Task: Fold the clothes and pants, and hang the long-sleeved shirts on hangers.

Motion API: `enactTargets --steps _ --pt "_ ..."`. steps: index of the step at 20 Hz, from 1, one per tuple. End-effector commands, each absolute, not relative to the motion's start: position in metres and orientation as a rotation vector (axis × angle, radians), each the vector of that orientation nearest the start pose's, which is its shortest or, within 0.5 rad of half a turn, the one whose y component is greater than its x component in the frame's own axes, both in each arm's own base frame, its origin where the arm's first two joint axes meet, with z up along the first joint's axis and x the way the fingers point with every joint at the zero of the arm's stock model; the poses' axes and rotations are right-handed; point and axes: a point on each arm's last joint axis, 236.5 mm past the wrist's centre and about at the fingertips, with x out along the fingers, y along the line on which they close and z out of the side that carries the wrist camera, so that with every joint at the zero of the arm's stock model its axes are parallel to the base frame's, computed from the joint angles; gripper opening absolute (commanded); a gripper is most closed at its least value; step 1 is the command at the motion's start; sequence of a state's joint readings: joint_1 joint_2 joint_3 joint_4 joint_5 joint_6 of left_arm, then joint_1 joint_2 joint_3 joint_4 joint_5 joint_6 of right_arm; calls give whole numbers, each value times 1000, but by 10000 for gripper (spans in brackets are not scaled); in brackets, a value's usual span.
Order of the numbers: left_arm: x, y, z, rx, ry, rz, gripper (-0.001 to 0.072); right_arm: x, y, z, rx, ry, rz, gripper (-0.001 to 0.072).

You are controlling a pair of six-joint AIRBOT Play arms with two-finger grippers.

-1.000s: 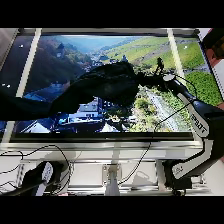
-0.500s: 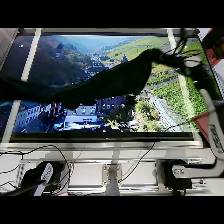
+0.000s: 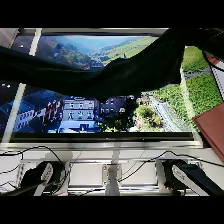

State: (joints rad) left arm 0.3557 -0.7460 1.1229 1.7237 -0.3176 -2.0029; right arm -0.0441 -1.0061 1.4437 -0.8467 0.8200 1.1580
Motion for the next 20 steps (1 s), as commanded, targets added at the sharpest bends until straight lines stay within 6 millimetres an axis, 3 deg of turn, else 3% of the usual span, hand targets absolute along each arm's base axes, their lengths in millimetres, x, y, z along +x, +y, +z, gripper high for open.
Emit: enactTargets --steps 1,5,8,9,10,11,12,14,16,18,20 --pt "364 152 337 -296 11 430 23 395 96 308 86 408 453 40" --pt "363 154 207 -248 511 470 24 384 61 169 16 844 342 40" --pt "363 132 119 -233 816 361 25 368 53 60 74 1099 295 40" --pt "364 127 99 -249 878 337 25 359 52 27 93 1172 290 47" --pt "368 124 85 -274 914 327 25 354 51 3 107 1213 278 152" --pt "372 123 76 -292 930 319 25 356 48 -14 114 1222 259 353" --pt "378 121 69 -309 934 312 25 362 45 -23 134 1213 223 476" --pt "385 119 65 -335 926 302 25 384 39 -17 161 1131 175 478" --pt "387 120 66 -332 912 304 25 405 31 4 178 1049 139 478" --pt "387 121 67 -330 912 304 26 416 3 28 185 1011 84 477" --pt "387 121 67 -299 915 291 38 406 -41 45 230 1047 9 478"
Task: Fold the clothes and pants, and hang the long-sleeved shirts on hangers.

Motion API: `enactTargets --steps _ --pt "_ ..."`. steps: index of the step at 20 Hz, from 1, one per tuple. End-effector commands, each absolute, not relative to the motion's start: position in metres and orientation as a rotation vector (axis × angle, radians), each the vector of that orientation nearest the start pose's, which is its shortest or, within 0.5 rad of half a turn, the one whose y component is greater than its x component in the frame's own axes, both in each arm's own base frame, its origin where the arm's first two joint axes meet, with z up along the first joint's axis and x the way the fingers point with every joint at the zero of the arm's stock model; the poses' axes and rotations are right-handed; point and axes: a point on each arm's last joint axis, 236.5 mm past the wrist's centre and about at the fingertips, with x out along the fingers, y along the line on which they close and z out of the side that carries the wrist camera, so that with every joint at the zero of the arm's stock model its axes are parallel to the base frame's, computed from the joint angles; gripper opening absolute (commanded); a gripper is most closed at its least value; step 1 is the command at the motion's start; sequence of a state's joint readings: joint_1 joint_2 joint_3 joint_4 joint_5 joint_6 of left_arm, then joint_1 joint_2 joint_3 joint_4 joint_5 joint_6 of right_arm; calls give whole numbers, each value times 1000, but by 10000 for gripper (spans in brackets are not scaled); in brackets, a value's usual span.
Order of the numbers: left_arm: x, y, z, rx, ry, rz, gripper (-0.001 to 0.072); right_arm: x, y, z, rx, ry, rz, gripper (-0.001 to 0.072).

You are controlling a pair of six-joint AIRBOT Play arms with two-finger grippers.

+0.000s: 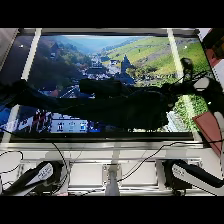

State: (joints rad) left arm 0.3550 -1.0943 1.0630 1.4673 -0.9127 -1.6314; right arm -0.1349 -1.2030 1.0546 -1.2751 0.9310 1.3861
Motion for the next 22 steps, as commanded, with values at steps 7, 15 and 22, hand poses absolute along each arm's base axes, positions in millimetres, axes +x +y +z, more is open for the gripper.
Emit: enactTargets --steps 7,15,22 --pt "392 124 71 -164 903 230 306 264 -67 -24 578 1467 63 478" --pt "396 123 73 -172 884 228 306 225 -4 -90 814 1526 141 600" --pt "391 120 61 -183 937 221 306 267 -7 -114 1012 1394 27 488"
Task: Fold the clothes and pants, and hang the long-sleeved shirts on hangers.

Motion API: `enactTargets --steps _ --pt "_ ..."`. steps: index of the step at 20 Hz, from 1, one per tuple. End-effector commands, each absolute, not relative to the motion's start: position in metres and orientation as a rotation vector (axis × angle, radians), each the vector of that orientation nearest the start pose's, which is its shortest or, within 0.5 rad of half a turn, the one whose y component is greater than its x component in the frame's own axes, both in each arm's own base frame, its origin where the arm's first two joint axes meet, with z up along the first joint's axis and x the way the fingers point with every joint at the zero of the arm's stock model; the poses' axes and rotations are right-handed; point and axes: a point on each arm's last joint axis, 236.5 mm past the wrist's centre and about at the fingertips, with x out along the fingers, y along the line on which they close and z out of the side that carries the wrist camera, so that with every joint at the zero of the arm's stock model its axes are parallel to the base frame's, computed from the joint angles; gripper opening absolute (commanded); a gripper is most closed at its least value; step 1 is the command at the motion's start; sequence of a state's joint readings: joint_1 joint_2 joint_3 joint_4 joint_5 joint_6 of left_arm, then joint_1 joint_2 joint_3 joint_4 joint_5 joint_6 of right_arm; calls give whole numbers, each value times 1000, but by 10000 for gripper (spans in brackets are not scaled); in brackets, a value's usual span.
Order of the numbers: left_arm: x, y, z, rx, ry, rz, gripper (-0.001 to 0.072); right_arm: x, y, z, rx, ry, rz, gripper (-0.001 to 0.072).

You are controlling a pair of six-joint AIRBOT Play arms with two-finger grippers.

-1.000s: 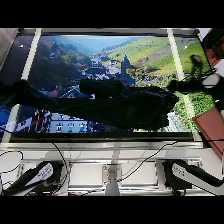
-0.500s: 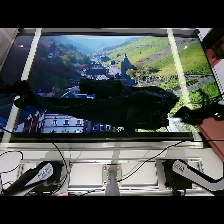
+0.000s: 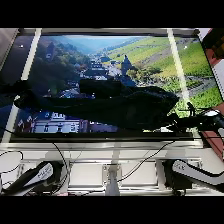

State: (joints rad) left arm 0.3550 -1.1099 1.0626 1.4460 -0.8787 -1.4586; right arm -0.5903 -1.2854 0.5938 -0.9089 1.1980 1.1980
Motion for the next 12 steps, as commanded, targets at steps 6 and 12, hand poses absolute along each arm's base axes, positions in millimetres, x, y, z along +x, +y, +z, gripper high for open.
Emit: enactTargets --steps 6,12 --pt "360 124 28 -159 1128 230 306 283 -11 -112 1016 1322 30 41" --pt "309 183 20 -164 1246 401 307 283 2 -102 1034 1318 115 41"
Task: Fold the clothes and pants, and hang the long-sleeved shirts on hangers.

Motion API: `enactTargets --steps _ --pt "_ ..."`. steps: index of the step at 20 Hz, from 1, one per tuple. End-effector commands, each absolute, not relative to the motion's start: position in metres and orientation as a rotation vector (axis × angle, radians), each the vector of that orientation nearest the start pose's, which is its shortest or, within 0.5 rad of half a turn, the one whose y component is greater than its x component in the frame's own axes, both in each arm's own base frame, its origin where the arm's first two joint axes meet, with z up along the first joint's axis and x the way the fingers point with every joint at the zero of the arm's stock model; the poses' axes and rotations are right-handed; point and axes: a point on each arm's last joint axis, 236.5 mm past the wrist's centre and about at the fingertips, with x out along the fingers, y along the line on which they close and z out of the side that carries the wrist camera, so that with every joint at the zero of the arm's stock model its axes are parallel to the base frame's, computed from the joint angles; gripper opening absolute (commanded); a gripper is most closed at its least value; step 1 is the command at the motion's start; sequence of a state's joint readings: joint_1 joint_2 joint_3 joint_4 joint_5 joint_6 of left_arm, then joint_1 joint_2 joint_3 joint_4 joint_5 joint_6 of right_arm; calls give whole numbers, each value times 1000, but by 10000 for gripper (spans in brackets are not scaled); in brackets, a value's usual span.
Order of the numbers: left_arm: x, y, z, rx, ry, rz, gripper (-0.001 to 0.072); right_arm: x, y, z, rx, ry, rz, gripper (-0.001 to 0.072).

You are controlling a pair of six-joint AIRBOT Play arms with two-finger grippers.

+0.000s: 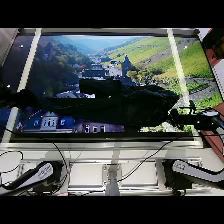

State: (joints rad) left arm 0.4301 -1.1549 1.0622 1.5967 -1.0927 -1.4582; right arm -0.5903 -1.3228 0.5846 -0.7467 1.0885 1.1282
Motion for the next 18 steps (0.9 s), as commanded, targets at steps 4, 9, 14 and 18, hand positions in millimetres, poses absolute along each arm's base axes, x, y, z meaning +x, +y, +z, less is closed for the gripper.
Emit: enactTargets --steps 4,9,14,18 --pt "283 223 7 -340 1239 516 671 281 5 -100 1039 1328 129 41" --pt "261 240 -54 -293 1431 391 468 285 9 -95 1071 1311 140 41" --pt "296 254 -101 -233 1385 363 487 294 7 -90 1088 1278 141 41" --pt "344 265 -102 -277 1183 398 558 307 -2 -82 1063 1242 135 41"
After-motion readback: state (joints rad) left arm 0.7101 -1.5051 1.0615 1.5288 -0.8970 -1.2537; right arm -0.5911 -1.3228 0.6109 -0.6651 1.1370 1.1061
